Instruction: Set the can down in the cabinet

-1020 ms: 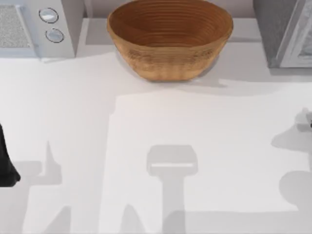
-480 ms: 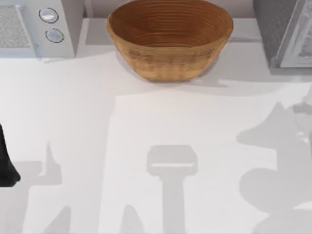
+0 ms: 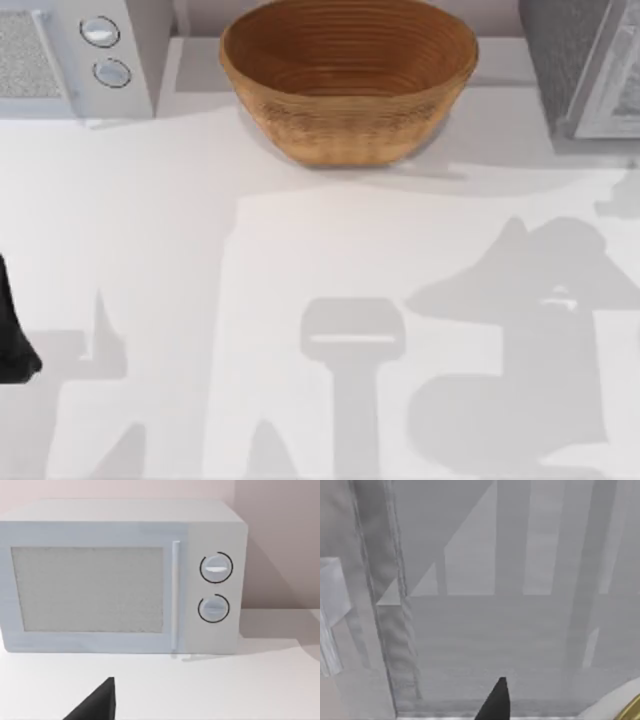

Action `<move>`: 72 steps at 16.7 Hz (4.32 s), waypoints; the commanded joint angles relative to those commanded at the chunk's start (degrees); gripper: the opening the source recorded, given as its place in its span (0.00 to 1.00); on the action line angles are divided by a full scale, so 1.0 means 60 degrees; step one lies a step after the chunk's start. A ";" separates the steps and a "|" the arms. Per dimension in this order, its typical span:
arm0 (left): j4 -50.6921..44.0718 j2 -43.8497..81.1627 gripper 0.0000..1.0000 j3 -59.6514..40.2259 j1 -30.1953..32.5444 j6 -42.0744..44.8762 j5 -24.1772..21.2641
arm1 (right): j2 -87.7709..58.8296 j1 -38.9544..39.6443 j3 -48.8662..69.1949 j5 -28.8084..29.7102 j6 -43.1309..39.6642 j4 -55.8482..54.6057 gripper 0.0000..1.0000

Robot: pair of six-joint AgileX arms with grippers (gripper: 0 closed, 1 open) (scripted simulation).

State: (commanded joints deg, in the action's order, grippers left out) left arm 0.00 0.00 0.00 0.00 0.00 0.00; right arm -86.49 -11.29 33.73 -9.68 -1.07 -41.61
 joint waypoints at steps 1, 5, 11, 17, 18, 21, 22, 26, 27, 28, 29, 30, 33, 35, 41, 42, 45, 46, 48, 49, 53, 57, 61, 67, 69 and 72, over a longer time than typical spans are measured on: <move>0.0000 0.0000 1.00 0.0000 0.0000 0.0000 0.0000 | 0.0000 0.0000 0.0000 0.0000 0.0000 0.0000 0.00; 0.0000 0.0000 1.00 0.0000 0.0000 0.0000 0.0000 | 0.0075 -0.0007 -0.0059 0.0018 0.0020 0.0018 0.00; 0.0000 0.0000 1.00 0.0000 0.0000 0.0000 0.0000 | 0.2628 0.0226 -0.0937 0.0356 0.0077 0.1119 0.00; 0.0000 0.0000 1.00 0.0000 0.0000 0.0000 0.0000 | 0.7162 0.0836 -0.2700 0.0828 0.0123 0.3302 0.00; 0.0000 0.0000 1.00 0.0000 0.0000 0.0000 0.0000 | 0.7971 0.0955 -0.3028 0.0909 0.0128 0.3708 0.00; 0.0000 0.0000 1.00 0.0000 0.0000 0.0000 0.0000 | 1.0319 0.1300 -0.3980 0.1150 0.0144 0.4887 0.00; 0.0000 0.0000 1.00 0.0000 0.0000 0.0000 0.0000 | 1.1047 0.1406 -0.4273 0.1227 0.0149 0.5250 0.00; 0.0000 0.0000 1.00 0.0000 0.0000 0.0000 0.0000 | 1.3400 0.1742 -0.5216 0.1487 0.0168 0.6425 0.00; 0.0000 0.0000 1.00 0.0000 0.0000 0.0000 0.0000 | 1.3800 0.1797 -0.5375 0.1535 0.0172 0.6624 0.00; 0.0000 0.0000 1.00 0.0000 0.0000 0.0000 0.0000 | 1.4104 0.1839 -0.5497 0.1573 0.0175 0.6777 0.00; 0.0000 0.0000 1.00 0.0000 0.0000 0.0000 0.0000 | 1.4307 0.1867 -0.5579 0.1599 0.0177 0.6881 0.00; 0.0000 0.0000 1.00 0.0000 0.0000 0.0000 0.0000 | 1.4409 0.1881 -0.5620 0.1613 0.0178 0.6932 0.00; 0.0000 0.0000 1.00 0.0000 0.0000 0.0000 0.0000 | 1.4415 0.1882 -0.5622 0.1614 0.0178 0.6935 0.00; 0.0000 0.0000 1.00 0.0000 0.0000 0.0000 0.0000 | 1.4375 0.1852 -0.5597 0.1601 0.0194 0.6920 0.00; 0.0000 0.0000 1.00 0.0000 0.0000 0.0000 0.0000 | 1.2719 0.2027 -0.3528 0.1922 0.0220 0.7411 0.00; 0.0000 0.0000 1.00 0.0000 0.0000 0.0000 0.0000 | 1.2204 0.2096 -0.2879 0.2002 0.0228 0.7575 0.00; 0.0000 0.0000 1.00 0.0000 0.0000 0.0000 0.0000 | 1.0398 0.2355 -0.0596 0.2263 0.0253 0.8160 0.00; 0.0000 0.0000 1.00 0.0000 0.0000 0.0000 0.0000 | 0.9738 0.2453 0.0248 0.2354 0.0261 0.8376 0.00; 0.0000 0.0000 1.00 0.0000 0.0000 0.0000 0.0000 | 0.8377 0.2657 0.2010 0.2540 0.0277 0.8822 0.00; 0.0000 0.0000 1.00 0.0000 0.0000 0.0000 0.0000 | 0.7693 0.2760 0.2909 0.2633 0.0285 0.9046 0.00; 0.0000 0.0000 1.00 0.0000 0.0000 0.0000 0.0000 | 0.5093 0.3148 0.6395 0.2995 0.0312 0.9891 0.00; 0.0000 0.0000 1.00 0.0000 0.0000 0.0000 0.0000 | 0.3031 0.3450 0.9246 0.3293 0.0332 1.0548 0.00; 0.0000 0.0000 1.00 0.0000 0.0000 0.0000 0.0000 | 0.1875 0.3613 1.0850 0.3473 0.0343 1.0903 0.00; 0.0000 0.0000 1.00 0.0000 0.0000 0.0000 0.0000 | 0.1753 0.3594 1.1020 0.3486 0.0361 1.0935 0.00; 0.0000 0.0000 1.00 0.0000 0.0000 0.0000 0.0000 | 0.1633 0.3577 1.1149 0.3485 0.0361 1.0974 0.00; 0.0000 0.0000 1.00 0.0000 0.0000 0.0000 0.0000 | 0.0793 0.3483 1.2093 0.3446 0.0364 1.1264 0.00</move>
State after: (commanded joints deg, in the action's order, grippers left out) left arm 0.00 0.00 0.00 0.00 0.00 0.00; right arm -81.73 9.61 106.29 10.99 1.12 25.97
